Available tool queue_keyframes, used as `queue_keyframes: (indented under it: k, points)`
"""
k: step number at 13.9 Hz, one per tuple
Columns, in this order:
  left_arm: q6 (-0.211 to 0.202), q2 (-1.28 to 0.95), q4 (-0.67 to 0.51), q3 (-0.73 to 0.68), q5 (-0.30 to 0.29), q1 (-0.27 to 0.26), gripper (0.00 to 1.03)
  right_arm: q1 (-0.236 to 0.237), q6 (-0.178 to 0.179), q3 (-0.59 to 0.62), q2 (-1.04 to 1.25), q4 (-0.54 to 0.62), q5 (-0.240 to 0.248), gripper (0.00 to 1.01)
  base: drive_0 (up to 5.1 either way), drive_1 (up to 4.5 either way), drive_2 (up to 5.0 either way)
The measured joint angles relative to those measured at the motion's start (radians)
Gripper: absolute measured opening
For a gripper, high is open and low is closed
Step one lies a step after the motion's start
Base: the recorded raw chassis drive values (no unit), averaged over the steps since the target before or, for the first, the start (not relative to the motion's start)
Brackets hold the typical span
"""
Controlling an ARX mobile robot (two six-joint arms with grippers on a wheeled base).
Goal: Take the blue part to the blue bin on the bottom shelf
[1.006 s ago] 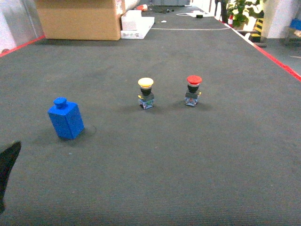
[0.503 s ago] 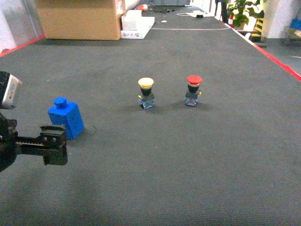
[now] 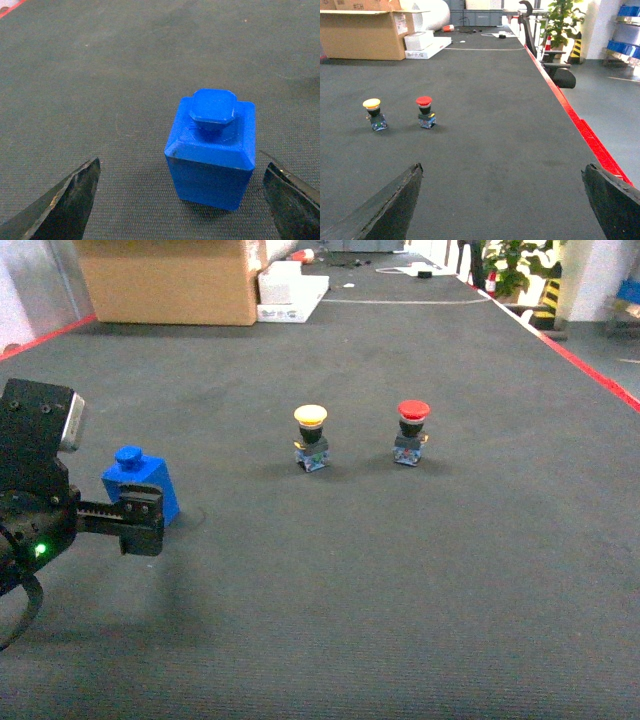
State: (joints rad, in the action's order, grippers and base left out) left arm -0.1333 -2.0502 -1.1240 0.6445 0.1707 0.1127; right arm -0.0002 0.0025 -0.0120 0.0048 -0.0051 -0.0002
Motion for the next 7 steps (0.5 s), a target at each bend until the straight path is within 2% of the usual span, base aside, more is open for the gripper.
queue_keyframes:
  k: [5, 7]
  points:
    - [-0.007, -0.093, 0.069, 0.142, -0.015, -0.013, 0.98, 0.0, 0.0, 0.0, 0.0, 0.0, 0.0, 0.98, 0.0, 0.0, 0.0]
    - [-0.007, -0.138, 0.117, 0.224, -0.042, -0.025, 0.98, 0.0, 0.0, 0.0, 0.0, 0.0, 0.0, 0.98, 0.0, 0.0, 0.0]
